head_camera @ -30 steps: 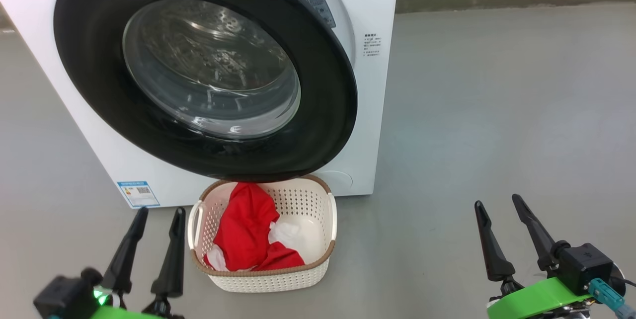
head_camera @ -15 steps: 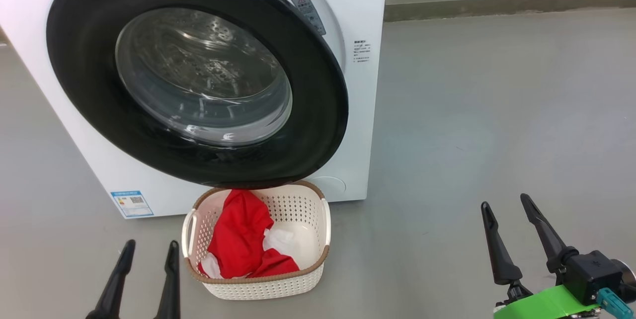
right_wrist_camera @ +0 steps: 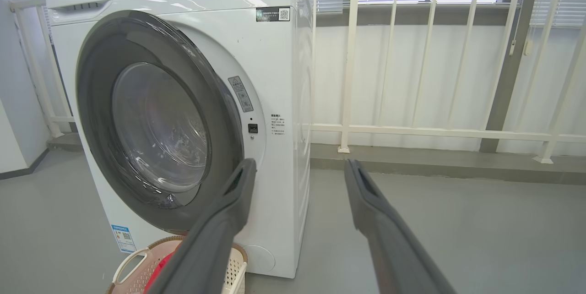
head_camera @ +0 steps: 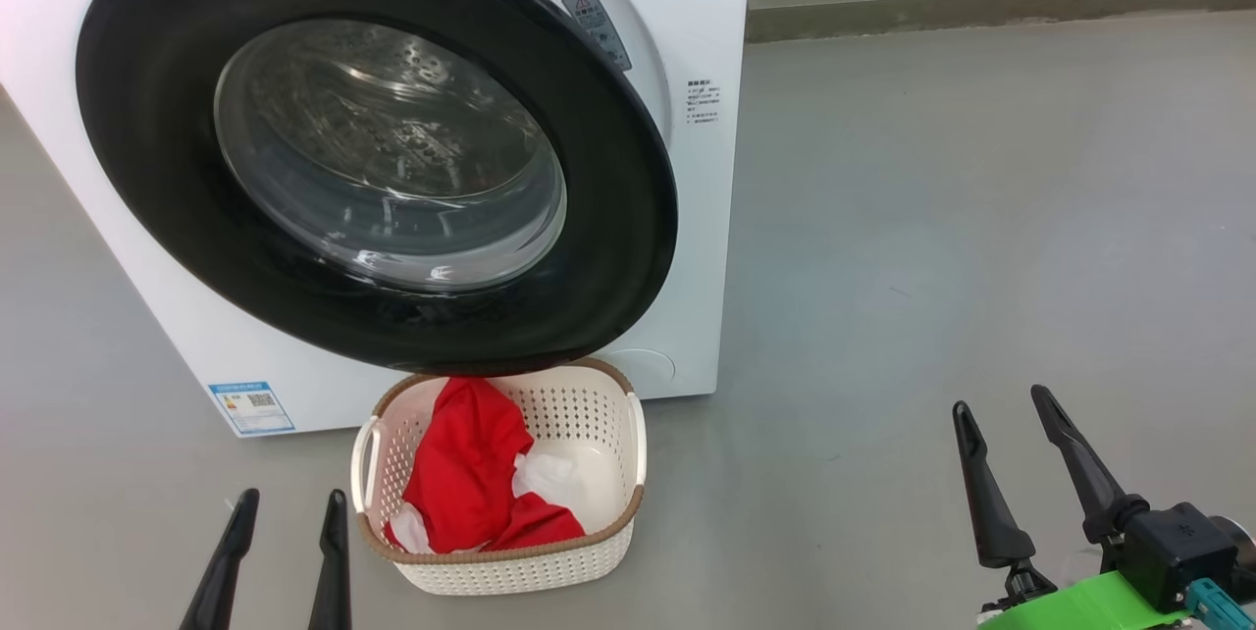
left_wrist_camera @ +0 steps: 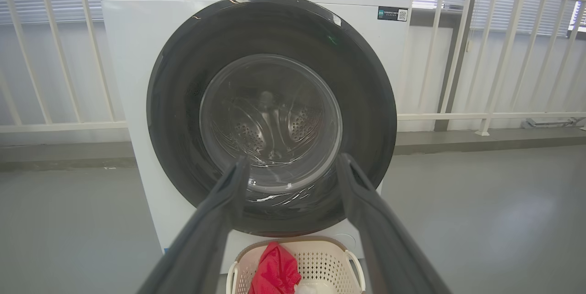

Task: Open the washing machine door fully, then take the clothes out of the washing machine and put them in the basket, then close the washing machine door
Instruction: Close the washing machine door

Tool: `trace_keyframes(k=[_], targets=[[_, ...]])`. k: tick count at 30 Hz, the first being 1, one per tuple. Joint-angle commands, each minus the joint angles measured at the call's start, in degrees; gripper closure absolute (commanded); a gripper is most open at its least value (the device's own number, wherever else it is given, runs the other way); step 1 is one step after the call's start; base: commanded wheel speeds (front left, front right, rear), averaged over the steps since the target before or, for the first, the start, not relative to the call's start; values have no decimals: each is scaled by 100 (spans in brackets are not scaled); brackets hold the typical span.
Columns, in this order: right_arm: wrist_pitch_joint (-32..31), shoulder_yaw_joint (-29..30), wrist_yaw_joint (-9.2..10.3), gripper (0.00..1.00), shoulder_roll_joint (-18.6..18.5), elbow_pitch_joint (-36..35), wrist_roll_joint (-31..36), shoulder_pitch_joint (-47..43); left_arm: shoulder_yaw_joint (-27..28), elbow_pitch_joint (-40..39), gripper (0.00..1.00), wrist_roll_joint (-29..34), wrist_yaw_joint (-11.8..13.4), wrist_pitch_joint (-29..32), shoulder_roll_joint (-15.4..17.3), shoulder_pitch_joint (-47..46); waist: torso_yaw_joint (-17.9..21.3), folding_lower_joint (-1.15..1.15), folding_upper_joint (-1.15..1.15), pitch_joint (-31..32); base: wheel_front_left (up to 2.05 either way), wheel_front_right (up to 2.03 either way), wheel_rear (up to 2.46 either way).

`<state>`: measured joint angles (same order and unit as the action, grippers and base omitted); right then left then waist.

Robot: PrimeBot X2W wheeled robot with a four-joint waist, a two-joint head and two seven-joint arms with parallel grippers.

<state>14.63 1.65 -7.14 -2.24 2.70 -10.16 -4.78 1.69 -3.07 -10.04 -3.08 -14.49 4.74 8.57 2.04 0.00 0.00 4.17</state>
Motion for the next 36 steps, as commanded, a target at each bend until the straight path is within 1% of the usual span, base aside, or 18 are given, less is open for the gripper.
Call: trace_keyframes(k=[1,11,12,13,14,24,31,36], targets=[[37,-92,-35,0,-64,-180,-2,119,217,-136,0,95,-32,-51,14,-133,-6,0,0,-10,0,0,0],[37,-112,-35,0,-64,-177,-21,98,225,-99,0,169,-124,-51,-48,-190,-86,0,0,-46,0,0,0],[37,-137,-35,17,-64,-148,-31,98,218,-96,0,180,-132,-51,-53,-201,-105,0,0,-49,0,0,0],[37,-163,-35,83,-64,-111,-53,99,210,-93,0,177,-141,-51,-60,-215,-131,0,0,-53,0,0,0],[37,-204,-35,100,-64,-70,-43,104,202,-87,0,166,-150,-51,-67,-231,-159,0,0,-59,0,0,0],[37,-534,-35,100,-64,158,13,418,20,-104,0,136,-217,-51,-126,-391,-473,0,0,-217,0,0,0],[37,-835,-35,100,-64,330,120,783,-311,-156,0,96,-266,-51,-162,-608,-815,0,0,-409,0,0,0],[37,-1127,-35,100,-64,560,116,1320,-609,-222,0,29,-301,-51,-177,-904,-1079,0,0,-753,0,0,0]])
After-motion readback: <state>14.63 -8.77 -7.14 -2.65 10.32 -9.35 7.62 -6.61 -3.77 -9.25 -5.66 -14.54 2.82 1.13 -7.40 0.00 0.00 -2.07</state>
